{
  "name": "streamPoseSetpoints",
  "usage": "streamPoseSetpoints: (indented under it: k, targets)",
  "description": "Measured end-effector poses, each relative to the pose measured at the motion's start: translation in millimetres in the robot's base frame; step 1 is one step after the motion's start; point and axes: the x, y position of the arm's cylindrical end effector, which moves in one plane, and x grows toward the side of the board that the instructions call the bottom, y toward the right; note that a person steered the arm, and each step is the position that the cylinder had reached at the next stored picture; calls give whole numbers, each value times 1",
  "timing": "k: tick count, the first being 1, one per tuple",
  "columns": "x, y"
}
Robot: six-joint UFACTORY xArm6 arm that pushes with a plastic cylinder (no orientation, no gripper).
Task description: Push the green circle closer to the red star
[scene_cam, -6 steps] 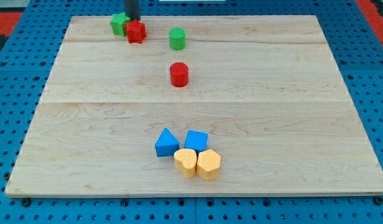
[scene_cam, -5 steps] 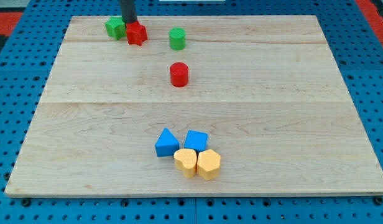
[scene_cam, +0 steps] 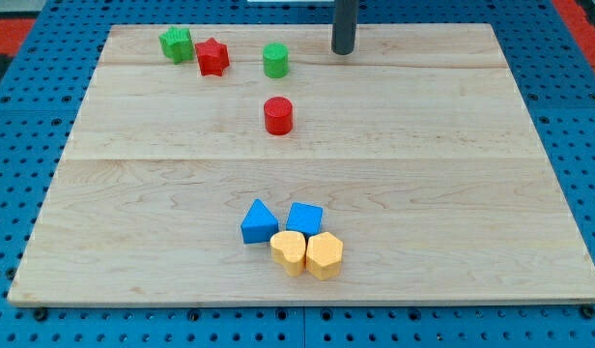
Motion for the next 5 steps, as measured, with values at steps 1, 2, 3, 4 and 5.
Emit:
streamPoseSetpoints:
  k: [1, 2, 3, 4, 5]
  targets:
    - [11, -19]
    - [9, -85]
    - [9, -108]
    - [23, -21]
    - [94, 40]
